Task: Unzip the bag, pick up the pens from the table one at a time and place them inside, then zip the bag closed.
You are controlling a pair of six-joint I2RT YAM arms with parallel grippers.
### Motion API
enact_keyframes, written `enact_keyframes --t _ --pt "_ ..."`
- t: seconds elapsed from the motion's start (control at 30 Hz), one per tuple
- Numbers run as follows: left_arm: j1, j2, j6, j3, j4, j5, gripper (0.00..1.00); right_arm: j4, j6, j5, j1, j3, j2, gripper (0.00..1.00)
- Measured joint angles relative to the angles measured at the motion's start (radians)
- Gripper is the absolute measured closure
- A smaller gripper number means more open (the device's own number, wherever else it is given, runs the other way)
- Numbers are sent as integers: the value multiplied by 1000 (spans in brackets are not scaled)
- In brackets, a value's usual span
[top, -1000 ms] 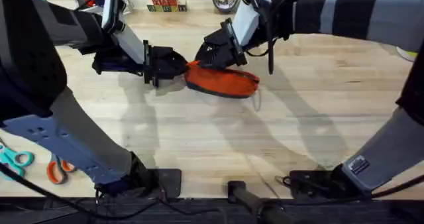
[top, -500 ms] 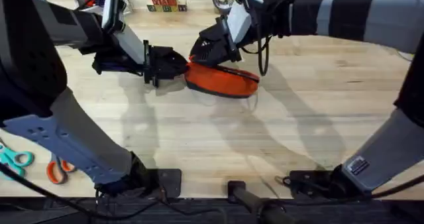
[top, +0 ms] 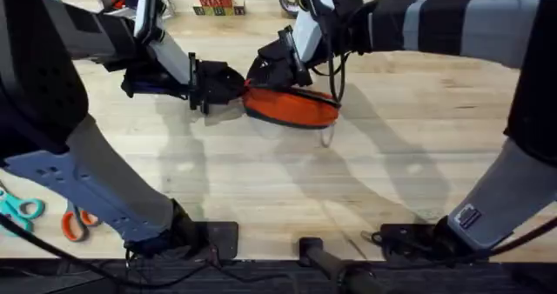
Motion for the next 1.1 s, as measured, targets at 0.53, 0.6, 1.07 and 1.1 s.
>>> enact_keyframes --t 0.53,0.6,1.07,1.1 --pt "-2 0 0 0 0 1 959 -13 75 -6 5 0 0 54" --pt "-2 0 0 0 0 1 959 -16 80 -3 5 0 0 18" --pt "-2 0 0 0 0 1 959 -8 85 2 5 0 0 5" --pt "-2 0 0 0 0 1 959 -8 85 2 5 0 0 5"
